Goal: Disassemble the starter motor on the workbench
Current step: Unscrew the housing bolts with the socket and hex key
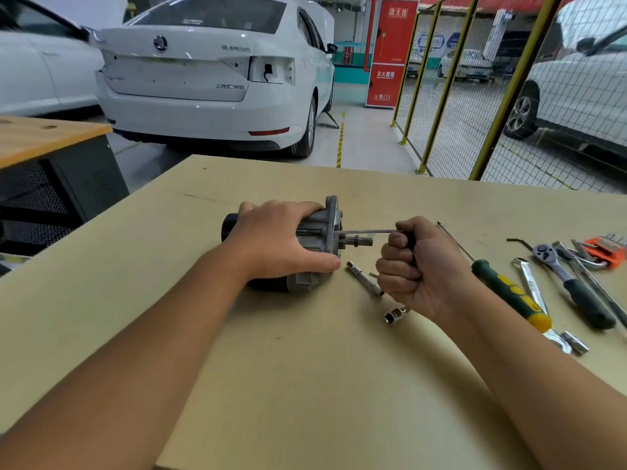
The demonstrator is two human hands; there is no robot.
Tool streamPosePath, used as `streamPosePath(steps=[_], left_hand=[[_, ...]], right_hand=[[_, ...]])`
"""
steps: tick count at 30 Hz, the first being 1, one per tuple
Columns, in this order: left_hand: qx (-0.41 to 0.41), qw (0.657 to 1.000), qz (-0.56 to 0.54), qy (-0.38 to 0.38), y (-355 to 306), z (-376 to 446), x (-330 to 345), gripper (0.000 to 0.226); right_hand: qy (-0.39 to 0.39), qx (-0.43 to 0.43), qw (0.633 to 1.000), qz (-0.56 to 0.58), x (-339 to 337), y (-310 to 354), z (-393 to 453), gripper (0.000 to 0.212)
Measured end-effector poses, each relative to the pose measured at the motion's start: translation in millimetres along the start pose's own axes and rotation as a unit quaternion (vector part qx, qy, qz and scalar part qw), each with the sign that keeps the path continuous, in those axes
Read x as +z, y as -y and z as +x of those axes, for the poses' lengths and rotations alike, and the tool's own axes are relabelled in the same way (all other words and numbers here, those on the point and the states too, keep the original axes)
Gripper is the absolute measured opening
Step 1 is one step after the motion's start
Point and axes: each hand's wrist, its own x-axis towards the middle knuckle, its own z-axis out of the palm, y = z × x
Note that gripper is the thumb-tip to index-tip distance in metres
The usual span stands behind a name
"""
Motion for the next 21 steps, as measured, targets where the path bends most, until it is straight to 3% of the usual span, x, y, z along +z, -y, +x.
streamPosePath(steps=[7,10,14,17,21], left_hand=[[-0.008,0.999,-0.029,0.011,3.9,-3.3,-6.1,0.096],[-0.007,0.999,-0.045,0.018,5.1,-5.9,-9.4,0.096],[-0.002,0.999,-0.048,0.023,5.4,-7.7,-10.7,0.093],[0.001,0.999,-0.047,0.023,5.4,-8.4,-10.8,0.092],[-0.004,0.999,-0.042,0.025,5.5,-8.1,-10.2,0.098]], right_hand=[[0.105,-0.047,0.968,-0.224,-22.2,13.9,1.2,0.038],[0.165,-0.040,0.952,-0.255,-28.2,20.2,-1.1,0.030],[0.179,-0.084,0.925,-0.323,-30.6,23.1,-1.3,0.029],[0.151,-0.154,0.862,-0.459,-31.8,29.5,-4.7,0.030],[0.095,-0.267,0.696,-0.659,-26.6,36.3,-11.7,0.025]])
